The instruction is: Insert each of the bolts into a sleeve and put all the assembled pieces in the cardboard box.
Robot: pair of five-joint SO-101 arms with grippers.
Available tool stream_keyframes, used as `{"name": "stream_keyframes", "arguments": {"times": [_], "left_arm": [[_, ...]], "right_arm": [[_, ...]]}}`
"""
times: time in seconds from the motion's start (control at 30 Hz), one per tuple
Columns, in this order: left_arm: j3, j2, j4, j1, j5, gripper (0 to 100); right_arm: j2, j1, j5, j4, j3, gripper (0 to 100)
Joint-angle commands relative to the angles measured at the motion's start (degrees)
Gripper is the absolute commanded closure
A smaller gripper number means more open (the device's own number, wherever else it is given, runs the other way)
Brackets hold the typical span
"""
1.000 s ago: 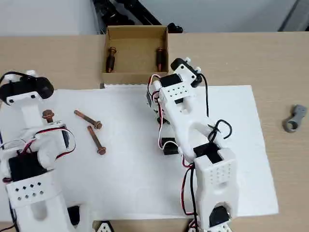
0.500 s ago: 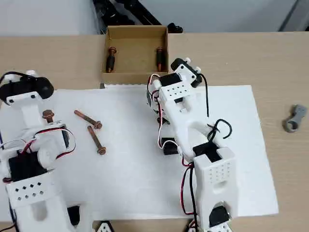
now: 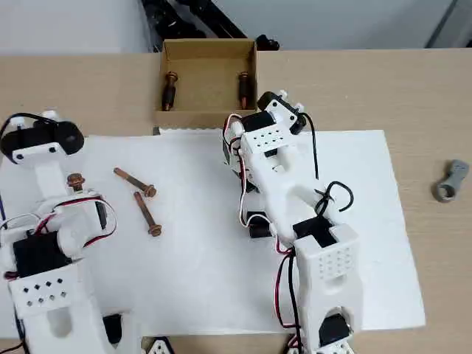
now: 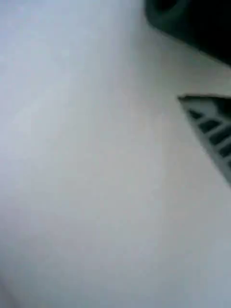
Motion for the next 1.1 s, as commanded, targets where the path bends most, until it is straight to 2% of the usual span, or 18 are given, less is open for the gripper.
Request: {"name": "stream_keyframes", "arguments": {"times": [0.0, 0.13, 0.33, 0.67, 1.07], "left_arm": [[-0.4, -1.4, 0.6, -0.1, -0.4, 99], [-0.4, -1.7, 0.7, -0.1, -0.4, 99], [-0.6, -1.8, 0.3, -0.1, -0.4, 99], [-2.6, -1.8, -3.1, -0.1, -0.3, 99], [-14.5, -1.8, -9.6, 0.1, -0.4, 99]], "right_arm": [[1.0, -1.1, 1.1, 2.2, 0.5, 85.3], [1.0, -0.7, 2.5, 2.2, 0.6, 99.8], [0.4, -0.7, 5.7, 2.7, 0.4, 99.5], [-10.2, -0.8, 14.2, 12.9, -0.4, 99.5], [-35.3, -1.1, 37.4, 16.0, -0.4, 99.5]]}}
